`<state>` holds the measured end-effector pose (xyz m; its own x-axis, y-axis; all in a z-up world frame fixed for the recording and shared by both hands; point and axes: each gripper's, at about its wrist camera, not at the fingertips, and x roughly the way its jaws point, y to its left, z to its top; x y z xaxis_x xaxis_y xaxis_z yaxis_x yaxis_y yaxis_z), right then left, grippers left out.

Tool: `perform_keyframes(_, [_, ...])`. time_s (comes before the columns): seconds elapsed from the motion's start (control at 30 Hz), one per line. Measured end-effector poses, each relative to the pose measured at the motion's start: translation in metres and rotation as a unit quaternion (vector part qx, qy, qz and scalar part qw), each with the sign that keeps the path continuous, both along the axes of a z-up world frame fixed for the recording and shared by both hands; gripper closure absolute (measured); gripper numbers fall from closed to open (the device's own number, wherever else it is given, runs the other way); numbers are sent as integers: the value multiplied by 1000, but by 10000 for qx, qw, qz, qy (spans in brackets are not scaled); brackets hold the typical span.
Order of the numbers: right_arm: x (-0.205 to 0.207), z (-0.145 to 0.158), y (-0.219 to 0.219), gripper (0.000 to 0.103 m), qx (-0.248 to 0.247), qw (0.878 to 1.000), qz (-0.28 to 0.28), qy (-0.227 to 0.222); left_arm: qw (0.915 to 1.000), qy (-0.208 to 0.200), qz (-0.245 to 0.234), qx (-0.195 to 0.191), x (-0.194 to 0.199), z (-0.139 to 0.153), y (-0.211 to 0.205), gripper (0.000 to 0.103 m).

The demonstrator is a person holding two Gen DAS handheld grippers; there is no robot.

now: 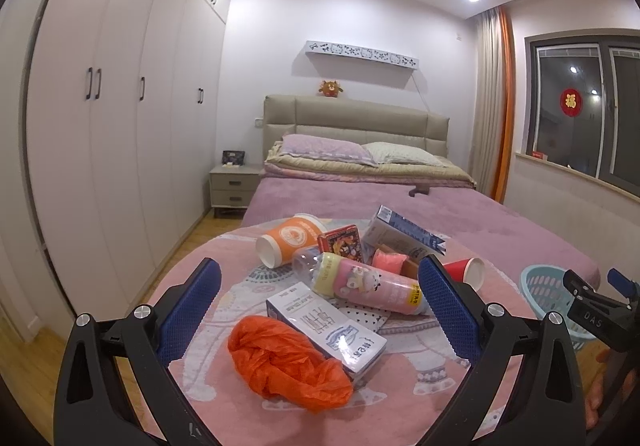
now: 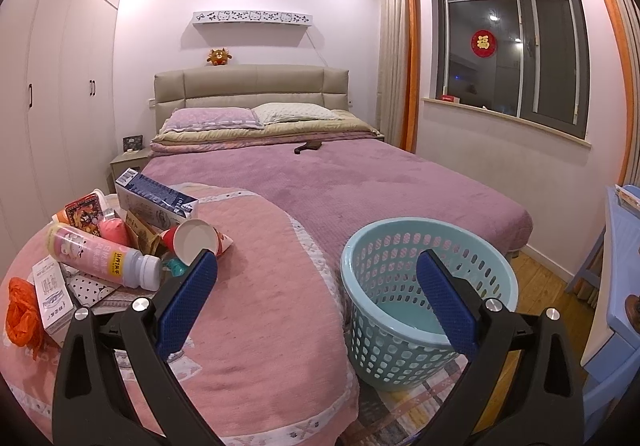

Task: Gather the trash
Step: 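Move both grippers toward the trash items on the pink table, then grasp the orange plastic bag with the left gripper while the right gripper grasps the red-white paper cup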

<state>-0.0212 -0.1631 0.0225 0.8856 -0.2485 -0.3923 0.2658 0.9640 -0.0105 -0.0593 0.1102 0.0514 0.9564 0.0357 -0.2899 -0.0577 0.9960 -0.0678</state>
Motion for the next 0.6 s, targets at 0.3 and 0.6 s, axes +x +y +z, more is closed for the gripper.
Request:
perform_keyframes(0.3, [14,-3,7,16,-8,9997,227,125,9985,537,14,-131,0,-7,25,7])
perform_keyframes(0.6, [36,-6,20,31,364,9952,859,295,9869,1547,-31,-458,29,-45,43,7])
